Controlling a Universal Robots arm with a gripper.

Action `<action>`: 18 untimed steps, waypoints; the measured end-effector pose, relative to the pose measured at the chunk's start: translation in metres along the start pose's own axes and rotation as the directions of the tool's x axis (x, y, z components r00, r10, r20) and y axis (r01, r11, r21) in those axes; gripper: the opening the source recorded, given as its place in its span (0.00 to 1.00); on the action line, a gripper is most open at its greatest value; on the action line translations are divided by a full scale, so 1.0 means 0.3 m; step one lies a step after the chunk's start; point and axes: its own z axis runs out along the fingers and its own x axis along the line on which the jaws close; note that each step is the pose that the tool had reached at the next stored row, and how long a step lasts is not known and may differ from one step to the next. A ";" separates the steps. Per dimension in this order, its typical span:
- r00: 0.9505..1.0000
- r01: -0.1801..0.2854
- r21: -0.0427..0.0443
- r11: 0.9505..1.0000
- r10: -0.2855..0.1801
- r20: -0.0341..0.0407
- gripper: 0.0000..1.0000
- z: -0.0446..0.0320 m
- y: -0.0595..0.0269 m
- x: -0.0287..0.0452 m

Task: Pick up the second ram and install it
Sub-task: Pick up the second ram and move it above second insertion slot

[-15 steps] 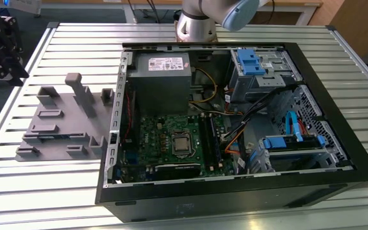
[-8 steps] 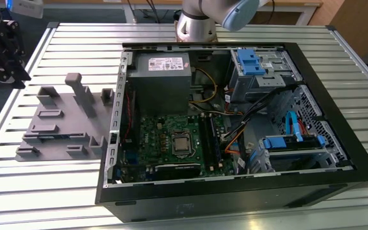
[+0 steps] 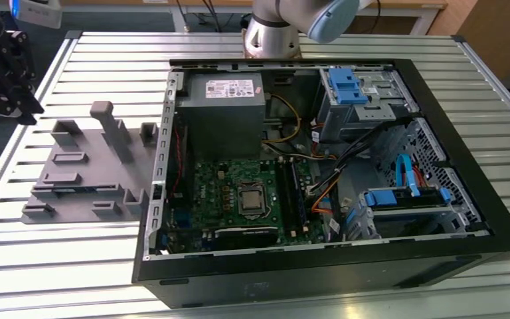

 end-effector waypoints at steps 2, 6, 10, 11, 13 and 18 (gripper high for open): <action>1.000 0.000 0.000 1.000 0.000 0.000 0.30 0.002 0.000 0.000; 1.000 0.001 0.000 1.000 -0.001 0.000 0.30 0.009 0.000 0.000; 1.000 0.001 0.000 1.000 -0.001 0.000 0.30 0.018 0.000 0.001; 1.000 0.001 0.000 1.000 -0.001 0.000 0.30 0.020 0.000 0.001; 1.000 0.001 0.000 1.000 -0.001 0.000 0.30 0.024 -0.001 0.004; 1.000 0.001 0.000 1.000 -0.001 0.000 0.30 0.032 -0.001 0.009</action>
